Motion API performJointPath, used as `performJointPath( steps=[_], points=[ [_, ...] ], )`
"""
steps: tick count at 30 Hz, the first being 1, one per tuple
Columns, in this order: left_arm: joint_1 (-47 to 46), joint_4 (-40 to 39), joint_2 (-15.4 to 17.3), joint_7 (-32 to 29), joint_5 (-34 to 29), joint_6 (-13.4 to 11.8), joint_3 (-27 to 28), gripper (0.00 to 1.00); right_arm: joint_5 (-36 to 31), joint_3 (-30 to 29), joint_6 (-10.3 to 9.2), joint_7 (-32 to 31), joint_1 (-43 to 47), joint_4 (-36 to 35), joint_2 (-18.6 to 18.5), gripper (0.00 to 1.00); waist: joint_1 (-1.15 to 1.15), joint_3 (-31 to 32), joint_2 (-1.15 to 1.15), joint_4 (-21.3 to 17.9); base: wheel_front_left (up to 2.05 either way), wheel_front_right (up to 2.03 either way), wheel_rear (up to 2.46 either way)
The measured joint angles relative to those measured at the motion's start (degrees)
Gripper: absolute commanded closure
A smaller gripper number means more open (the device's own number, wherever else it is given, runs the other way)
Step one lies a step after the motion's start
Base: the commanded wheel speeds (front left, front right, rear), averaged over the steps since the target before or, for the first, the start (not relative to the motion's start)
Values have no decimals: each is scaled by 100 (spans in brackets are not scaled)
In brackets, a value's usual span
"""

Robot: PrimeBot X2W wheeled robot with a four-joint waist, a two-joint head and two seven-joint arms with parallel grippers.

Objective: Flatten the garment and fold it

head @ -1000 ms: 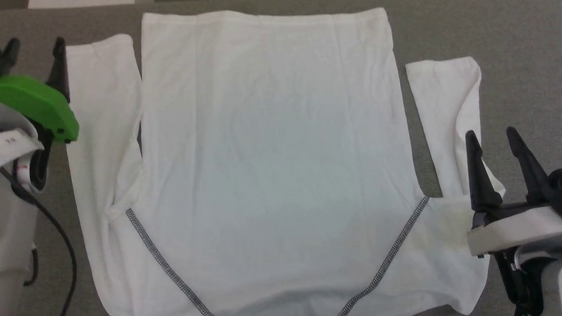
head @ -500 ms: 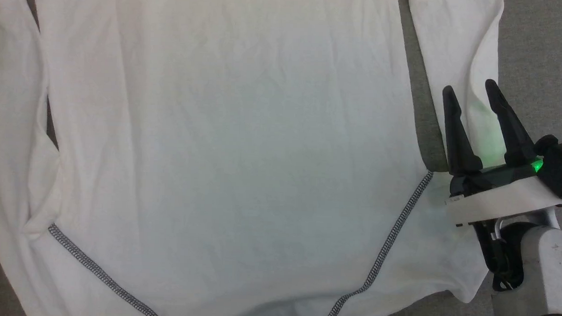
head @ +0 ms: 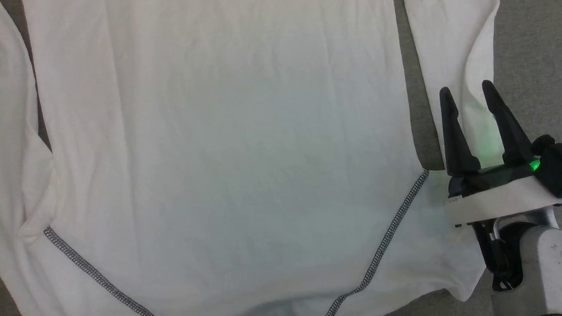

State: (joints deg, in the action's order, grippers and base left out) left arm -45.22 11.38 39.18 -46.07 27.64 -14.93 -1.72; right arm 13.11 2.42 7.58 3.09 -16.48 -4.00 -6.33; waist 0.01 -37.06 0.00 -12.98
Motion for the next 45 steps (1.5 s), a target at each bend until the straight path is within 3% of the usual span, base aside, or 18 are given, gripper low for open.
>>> performJointPath(
  steps=[5, 11, 19, 25, 32, 37, 41, 45],
  points=[
    [456, -49, -71, 887, -87, 56, 74, 100, -52, -67, 0, -45, 36, 25, -5, 0, 0, 324, 0, 86, 0, 0, 0],
    [948, -297, -84, 1798, 21, 346, 377, 100, -138, -233, 0, -193, 342, 12, -16, 0, 0, 902, 0, 246, 0, 0, 0],
    [1654, -1032, 29, 1927, 328, 680, 509, 100, -263, -516, 0, -513, 1053, -163, 32, 0, -1, 1811, 0, 581, 0, 0, 0],
    [2018, -2050, -170, 1681, 627, 780, 285, 100, -320, -589, 0, -737, 1395, -427, 133, 0, -1, 2419, 0, 892, 0, 0, 0],
    [2118, -3160, -912, 1693, 828, 836, -436, 100, -346, -588, 0, -873, 1569, -559, 185, 0, -1, 2968, 0, 1190, 0, 0, 0],
    [2045, -3680, -1753, 1701, 862, 834, -1416, 100, -350, -594, 0, -942, 1676, -636, 196, 0, -1, 3240, 0, 1303, 0, 0, 0],
    [1951, -3616, -2508, 1855, 918, 851, -2190, 100, -350, -621, 0, -968, 1744, -714, 207, 0, -1, 3302, 0, 1314, 0, 0, 0],
    [1902, -2969, -3169, 2019, 924, 977, -2945, 100, -349, -617, 0, -978, 1745, -745, 224, 0, -1, 3218, 0, 1266, 0, 0, 0]
  ],
)
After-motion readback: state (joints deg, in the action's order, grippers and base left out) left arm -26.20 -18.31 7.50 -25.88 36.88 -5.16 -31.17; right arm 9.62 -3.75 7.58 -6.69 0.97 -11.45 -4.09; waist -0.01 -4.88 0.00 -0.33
